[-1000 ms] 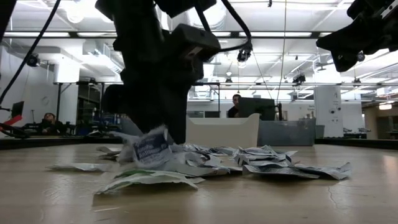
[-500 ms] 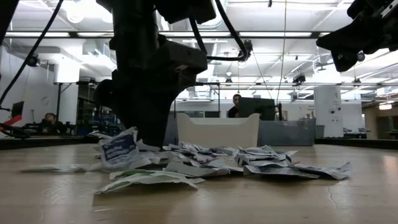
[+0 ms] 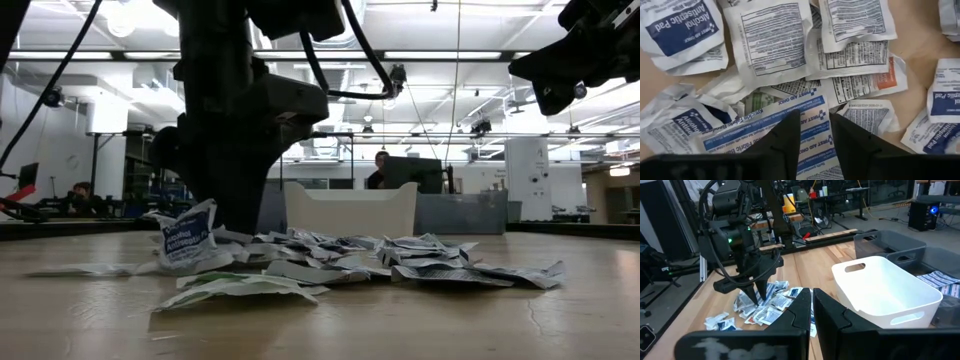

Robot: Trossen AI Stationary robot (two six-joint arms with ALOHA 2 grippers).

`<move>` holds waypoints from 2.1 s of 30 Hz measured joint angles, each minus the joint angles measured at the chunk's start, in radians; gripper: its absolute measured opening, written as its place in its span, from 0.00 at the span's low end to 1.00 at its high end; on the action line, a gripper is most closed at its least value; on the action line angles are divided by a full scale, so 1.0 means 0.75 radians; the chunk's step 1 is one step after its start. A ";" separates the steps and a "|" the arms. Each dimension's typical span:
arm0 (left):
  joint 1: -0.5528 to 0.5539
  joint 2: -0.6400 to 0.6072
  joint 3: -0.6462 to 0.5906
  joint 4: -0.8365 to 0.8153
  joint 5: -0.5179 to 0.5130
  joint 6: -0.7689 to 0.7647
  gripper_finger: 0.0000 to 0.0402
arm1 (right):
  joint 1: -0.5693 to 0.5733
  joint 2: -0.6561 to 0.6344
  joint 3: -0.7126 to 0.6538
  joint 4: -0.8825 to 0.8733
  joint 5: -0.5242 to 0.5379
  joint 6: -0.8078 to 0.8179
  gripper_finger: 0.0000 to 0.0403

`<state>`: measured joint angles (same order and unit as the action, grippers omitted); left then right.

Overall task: Pick & Place First Aid Supplies
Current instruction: Put the blue bandage into the middle black bin

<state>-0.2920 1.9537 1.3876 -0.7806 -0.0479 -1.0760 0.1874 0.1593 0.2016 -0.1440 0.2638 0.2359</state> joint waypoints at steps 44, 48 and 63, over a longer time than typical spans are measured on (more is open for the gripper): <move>-0.001 -0.003 0.343 -0.268 -0.039 0.216 0.00 | 0.000 0.000 0.000 -0.001 0.000 -0.001 0.04; -0.001 -0.003 0.387 -0.274 -0.048 0.256 0.00 | 0.000 0.000 0.000 -0.001 0.000 -0.001 0.04; -0.023 -0.003 0.604 -0.465 -0.234 0.562 0.00 | 0.000 0.000 0.000 -0.002 0.000 -0.002 0.04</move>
<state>-0.3096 1.9518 1.8403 -1.1296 -0.2232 -0.6545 0.1871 0.1593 0.2016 -0.1452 0.2638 0.2345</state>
